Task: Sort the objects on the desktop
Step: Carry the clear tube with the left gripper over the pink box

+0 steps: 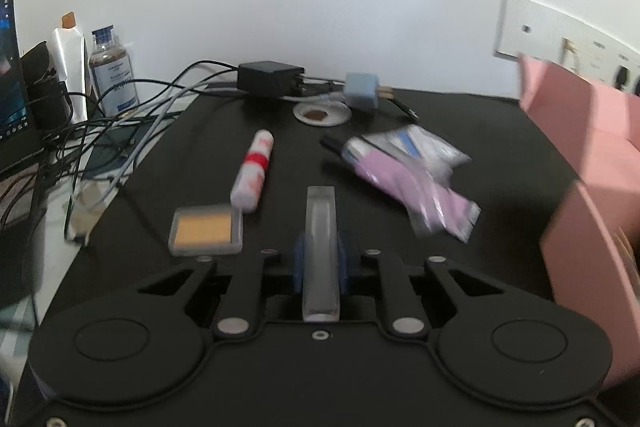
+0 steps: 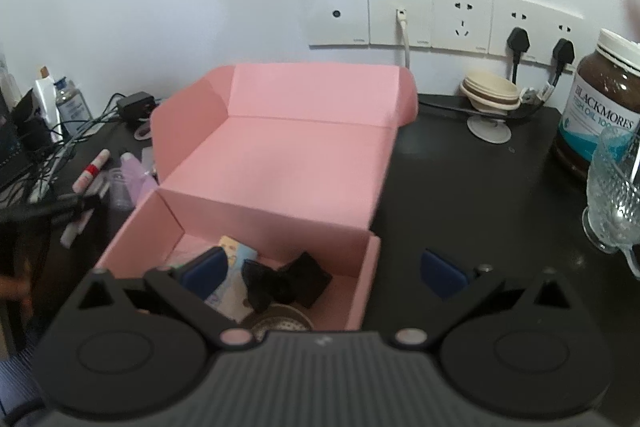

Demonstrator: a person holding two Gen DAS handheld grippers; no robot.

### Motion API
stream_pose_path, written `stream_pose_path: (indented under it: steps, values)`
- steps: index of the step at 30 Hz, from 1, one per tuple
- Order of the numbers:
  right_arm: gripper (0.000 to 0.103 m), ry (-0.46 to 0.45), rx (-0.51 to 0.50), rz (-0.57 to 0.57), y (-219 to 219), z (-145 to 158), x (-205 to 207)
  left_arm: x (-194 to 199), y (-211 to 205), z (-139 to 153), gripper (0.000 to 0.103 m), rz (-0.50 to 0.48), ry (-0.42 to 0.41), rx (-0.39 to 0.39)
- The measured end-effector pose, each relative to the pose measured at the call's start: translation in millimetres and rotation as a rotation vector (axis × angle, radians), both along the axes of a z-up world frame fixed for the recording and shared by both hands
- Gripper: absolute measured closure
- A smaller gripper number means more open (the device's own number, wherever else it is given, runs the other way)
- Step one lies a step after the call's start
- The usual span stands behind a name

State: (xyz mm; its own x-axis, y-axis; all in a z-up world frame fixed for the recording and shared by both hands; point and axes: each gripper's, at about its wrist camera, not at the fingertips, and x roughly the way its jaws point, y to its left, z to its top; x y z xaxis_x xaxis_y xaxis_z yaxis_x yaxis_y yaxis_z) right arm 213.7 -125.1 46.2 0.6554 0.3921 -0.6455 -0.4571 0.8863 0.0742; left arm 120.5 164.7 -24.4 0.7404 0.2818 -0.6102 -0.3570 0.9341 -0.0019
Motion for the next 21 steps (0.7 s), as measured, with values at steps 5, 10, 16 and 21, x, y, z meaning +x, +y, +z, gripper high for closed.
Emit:
stream_pose_path:
  steps: [5, 10, 16, 21]
  values:
    - [0.001, -0.009, 0.008, 0.017, 9, 4, -7, -36, -22, 1, 0.087, -0.044, 0.000, 0.001]
    - [0.001, -0.015, 0.021, 0.020, 14, 6, -18, -63, -37, 1, 0.087, -0.063, 0.002, -0.015]
    - [0.001, -0.015, 0.041, 0.011, 16, 9, -30, -81, -48, 2, 0.086, -0.096, 0.004, -0.016]
    - [0.001, -0.033, 0.055, 0.008, 16, 14, -42, -83, -50, 1, 0.086, -0.107, 0.006, -0.009]
